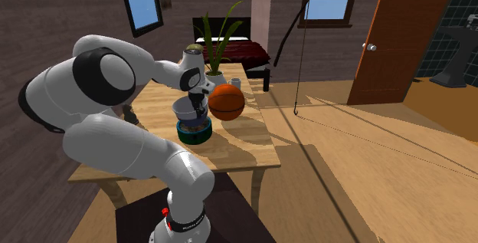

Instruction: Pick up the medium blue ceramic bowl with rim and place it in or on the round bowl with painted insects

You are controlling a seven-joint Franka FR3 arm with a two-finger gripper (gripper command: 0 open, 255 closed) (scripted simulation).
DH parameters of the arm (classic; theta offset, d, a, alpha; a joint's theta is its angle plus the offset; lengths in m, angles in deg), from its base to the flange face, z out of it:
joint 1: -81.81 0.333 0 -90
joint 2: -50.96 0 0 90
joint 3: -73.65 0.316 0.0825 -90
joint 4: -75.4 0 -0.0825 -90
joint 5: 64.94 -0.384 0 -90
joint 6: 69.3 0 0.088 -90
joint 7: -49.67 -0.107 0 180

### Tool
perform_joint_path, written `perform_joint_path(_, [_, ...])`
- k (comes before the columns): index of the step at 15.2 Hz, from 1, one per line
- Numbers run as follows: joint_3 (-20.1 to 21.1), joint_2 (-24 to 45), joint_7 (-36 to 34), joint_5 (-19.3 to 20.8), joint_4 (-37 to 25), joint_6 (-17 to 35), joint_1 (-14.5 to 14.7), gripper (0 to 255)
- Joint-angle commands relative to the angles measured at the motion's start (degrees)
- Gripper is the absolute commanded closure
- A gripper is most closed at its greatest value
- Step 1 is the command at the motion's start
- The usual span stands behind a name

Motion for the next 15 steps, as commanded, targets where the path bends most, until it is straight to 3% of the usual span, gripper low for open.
perform_joint_path(1, [0.05, 0.06, 0.03, -0.06, 0.05, 0.19, 0.00, 255])
perform_joint_path(5, [0.05, 0.06, 0.03, -0.06, 0.05, 0.19, 0.00, 255])
perform_joint_path(6, [0.06, 0.07, 0.03, -0.06, 0.06, 0.20, 0.00, 0])
perform_joint_path(11, [0.05, 0.06, 0.03, -0.06, 0.05, 0.19, 0.00, 0])
perform_joint_path(15, [-4.39, -4.70, -0.46, 2.32, -3.51, -8.52, 0.33, 0])
